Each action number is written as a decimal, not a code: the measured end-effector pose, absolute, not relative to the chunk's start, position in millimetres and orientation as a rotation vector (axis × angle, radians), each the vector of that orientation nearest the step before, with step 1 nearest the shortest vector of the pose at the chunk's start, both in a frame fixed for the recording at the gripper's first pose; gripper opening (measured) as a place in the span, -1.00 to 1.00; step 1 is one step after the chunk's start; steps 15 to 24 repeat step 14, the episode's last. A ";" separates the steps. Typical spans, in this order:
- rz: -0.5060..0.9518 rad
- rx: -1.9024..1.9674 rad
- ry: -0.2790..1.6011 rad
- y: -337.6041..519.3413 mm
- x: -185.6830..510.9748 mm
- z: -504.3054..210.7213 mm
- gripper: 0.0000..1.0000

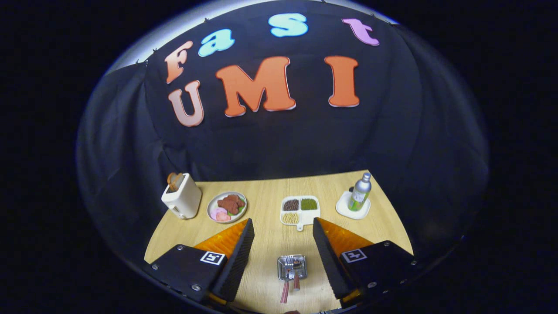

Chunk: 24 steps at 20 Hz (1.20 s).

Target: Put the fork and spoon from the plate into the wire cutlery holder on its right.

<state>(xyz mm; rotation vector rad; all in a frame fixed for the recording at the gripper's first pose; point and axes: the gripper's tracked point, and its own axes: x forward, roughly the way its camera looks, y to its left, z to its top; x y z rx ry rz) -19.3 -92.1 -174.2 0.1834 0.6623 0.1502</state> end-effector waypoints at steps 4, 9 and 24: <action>0.123 0.125 0.445 -99.1 -5.7 -132.6 0.63; 0.086 0.101 0.303 -104.2 1.1 -98.4 0.63; 0.059 0.109 0.187 -112.1 3.8 -74.8 0.63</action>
